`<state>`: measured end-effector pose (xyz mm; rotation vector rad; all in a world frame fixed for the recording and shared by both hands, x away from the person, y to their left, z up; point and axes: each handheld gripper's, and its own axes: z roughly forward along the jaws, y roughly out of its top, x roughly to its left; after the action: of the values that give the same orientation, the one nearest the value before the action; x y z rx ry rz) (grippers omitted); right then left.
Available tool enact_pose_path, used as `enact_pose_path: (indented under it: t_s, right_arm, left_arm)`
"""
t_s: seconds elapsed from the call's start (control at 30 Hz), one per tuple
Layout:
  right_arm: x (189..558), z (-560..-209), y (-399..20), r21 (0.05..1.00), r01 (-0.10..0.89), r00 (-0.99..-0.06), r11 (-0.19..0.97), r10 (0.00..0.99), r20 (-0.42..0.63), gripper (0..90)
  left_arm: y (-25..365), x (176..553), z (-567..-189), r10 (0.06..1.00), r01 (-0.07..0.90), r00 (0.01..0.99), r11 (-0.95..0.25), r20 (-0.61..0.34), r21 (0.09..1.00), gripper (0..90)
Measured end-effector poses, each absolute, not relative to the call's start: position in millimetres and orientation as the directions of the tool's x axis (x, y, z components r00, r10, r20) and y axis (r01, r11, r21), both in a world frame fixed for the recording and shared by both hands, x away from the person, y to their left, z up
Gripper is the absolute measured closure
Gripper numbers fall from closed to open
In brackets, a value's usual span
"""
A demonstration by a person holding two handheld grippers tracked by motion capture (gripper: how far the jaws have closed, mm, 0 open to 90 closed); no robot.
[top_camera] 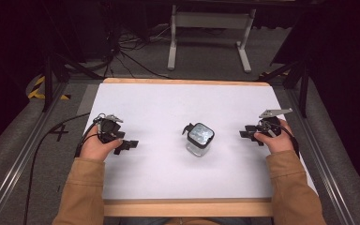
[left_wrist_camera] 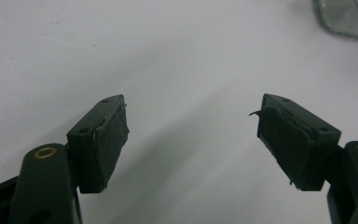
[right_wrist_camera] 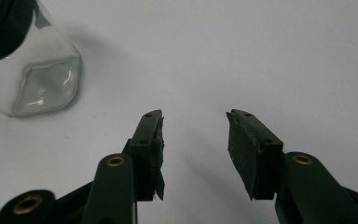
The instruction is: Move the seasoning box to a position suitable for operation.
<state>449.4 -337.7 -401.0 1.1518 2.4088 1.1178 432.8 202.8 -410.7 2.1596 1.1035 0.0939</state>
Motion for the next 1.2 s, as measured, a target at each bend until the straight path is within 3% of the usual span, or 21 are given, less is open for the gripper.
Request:
enact_pose_path:
  t_s: [0.53,0.6,0.77,1.2]
  right_arm:
    - [457,-395,-311,0.761,0.525,-0.705,0.381,0.696,0.138,61.7]
    - [460,-394,-297,0.762,0.499,-0.738,0.412,0.663,0.125,74.2]
    - [463,-394,-280,0.773,0.469,-0.777,0.427,0.616,0.131,83.2]
    - [470,-406,-244,0.758,0.413,-0.832,0.505,0.547,0.089,84.4]
  left_arm:
    - [202,412,-399,0.723,0.661,0.655,-0.409,-0.219,0.629,24.7]
    - [203,407,-398,0.726,0.664,0.651,-0.402,-0.222,0.631,24.7]
    - [208,400,-398,0.736,0.672,0.641,-0.402,-0.217,0.622,24.6]
    - [221,390,-398,0.762,0.69,0.61,-0.375,-0.217,0.619,24.6]
